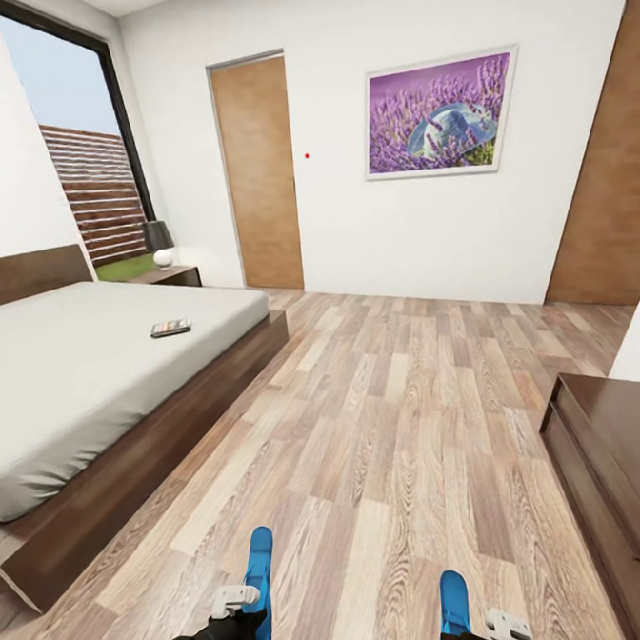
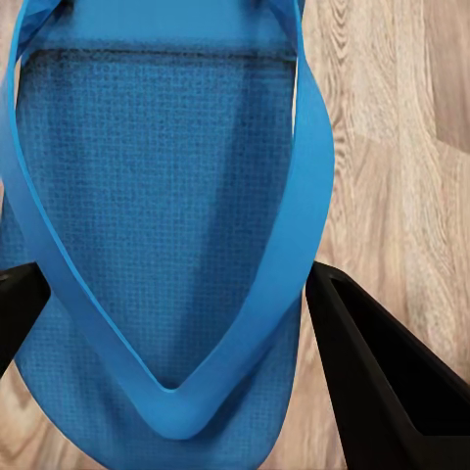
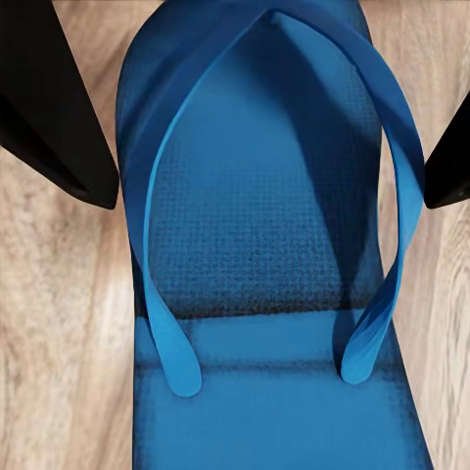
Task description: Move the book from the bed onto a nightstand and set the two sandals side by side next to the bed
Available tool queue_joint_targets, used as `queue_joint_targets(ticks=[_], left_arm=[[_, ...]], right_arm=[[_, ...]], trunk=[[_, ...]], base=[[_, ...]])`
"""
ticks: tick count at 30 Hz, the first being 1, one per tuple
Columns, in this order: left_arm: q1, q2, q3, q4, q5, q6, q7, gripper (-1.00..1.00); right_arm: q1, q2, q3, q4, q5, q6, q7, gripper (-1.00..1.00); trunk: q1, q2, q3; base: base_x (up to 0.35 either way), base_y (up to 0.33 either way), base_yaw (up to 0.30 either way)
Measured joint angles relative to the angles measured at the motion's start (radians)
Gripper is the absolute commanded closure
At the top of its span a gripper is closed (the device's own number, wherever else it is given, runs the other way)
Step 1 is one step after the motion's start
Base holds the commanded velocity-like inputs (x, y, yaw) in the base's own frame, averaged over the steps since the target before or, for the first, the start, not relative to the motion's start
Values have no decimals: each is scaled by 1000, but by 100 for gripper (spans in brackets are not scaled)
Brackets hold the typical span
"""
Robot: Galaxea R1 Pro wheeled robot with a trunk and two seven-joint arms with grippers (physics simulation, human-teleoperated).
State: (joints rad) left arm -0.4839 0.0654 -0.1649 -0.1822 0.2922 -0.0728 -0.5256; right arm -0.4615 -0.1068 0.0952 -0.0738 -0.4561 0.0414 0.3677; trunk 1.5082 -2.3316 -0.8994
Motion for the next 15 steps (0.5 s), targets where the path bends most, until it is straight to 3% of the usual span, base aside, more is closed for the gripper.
queue_joint_targets(ticks=[15], left_arm=[[0,0,-1,0,2,0,0,100]], right_arm=[[0,0,-2,0,2,0,0,100]], trunk=[[0,0,-20]], base=[[0,0,56]])
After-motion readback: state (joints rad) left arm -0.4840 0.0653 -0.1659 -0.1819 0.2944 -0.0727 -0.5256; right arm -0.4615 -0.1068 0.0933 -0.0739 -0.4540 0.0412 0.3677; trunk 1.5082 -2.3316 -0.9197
